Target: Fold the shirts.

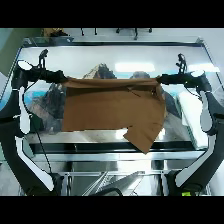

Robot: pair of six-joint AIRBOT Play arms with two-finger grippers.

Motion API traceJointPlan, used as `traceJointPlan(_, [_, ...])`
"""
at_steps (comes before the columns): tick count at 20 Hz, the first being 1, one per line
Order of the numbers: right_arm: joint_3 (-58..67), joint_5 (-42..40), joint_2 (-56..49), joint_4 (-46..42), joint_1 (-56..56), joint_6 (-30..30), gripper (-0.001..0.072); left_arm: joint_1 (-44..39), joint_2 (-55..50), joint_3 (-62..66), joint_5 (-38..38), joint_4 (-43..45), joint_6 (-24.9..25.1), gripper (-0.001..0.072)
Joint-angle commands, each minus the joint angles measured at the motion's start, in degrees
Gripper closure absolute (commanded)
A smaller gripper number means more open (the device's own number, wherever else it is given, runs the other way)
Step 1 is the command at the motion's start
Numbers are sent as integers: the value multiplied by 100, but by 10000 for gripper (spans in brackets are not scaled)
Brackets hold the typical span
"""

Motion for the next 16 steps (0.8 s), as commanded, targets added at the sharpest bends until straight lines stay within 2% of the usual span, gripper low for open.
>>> traceJointPlan(1, [-101, 428, -24, -1172, 72, 337, 691, -28, -20, -400, 48, 586, -138, 699])
traceJointPlan(8, [-212, 247, -136, -1307, 240, 332, 690, -302, -20, -997, 774, 837, 149, 697])
traceJointPlan(14, [-212, 225, -133, -1300, 393, 334, 687, -474, -15, -977, 695, 1488, -170, 691])
traceJointPlan(15, [-210, 251, -105, -1307, 400, 332, 636, -479, -17, -870, 514, 1488, -216, 565])
traceJointPlan(16, [-205, 284, -24, -1309, 385, 332, 442, -476, -15, -658, 197, 1488, -297, 157])
